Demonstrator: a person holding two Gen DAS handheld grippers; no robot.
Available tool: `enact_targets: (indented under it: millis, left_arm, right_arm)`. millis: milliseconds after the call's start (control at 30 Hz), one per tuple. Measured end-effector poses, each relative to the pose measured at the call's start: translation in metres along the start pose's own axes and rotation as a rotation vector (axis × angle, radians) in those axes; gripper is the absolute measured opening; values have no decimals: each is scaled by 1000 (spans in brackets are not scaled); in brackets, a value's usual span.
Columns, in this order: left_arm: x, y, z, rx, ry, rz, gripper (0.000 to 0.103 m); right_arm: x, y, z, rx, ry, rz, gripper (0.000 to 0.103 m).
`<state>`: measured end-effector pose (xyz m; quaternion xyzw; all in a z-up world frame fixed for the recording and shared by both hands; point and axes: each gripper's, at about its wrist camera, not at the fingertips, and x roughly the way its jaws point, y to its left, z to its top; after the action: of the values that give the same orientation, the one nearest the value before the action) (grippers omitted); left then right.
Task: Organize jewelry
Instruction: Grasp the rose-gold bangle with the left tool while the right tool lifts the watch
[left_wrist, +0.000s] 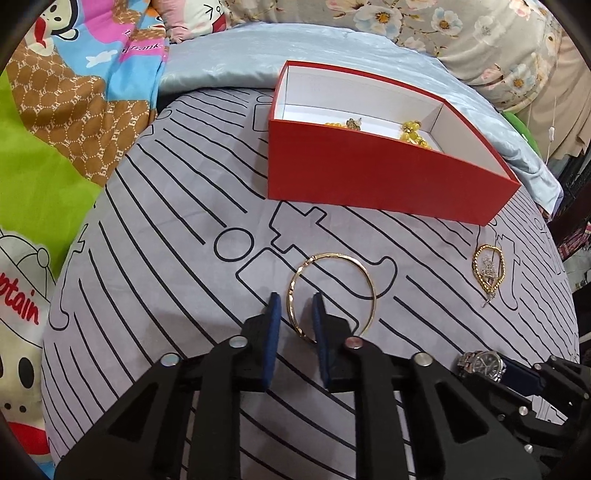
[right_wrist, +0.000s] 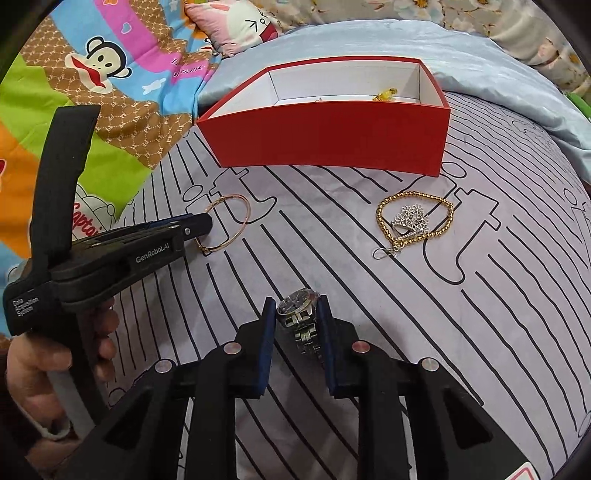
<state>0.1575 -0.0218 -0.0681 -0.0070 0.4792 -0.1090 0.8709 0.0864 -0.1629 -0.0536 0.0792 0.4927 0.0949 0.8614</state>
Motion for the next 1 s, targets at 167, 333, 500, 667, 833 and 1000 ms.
enact_targets:
  millis: [167, 333, 500, 667, 833, 1000]
  left_arm:
    - [1, 1, 1, 15, -3, 6, 2]
    - [-4, 2, 1, 16, 0, -8, 2]
    - [-20, 2, 0, 12, -13, -32, 2]
    - [-41, -1, 2, 13, -37, -61, 2]
    - [-62, -7, 8, 12, -66, -88, 2]
    - [-78, -12, 18, 23, -97, -108, 2]
  right_arm:
    - [-3, -1, 0, 7, -2, 0, 21]
    - [-8, -3, 0, 14, -11, -5, 21]
    - [-19, -6, 1, 28, -29, -5, 20]
    - [-33, -6, 4, 27, -62, -7, 20]
    - [-46, -6, 8, 31, -96, -4, 20]
    - [-59, -6, 17, 32, -130, -2, 20]
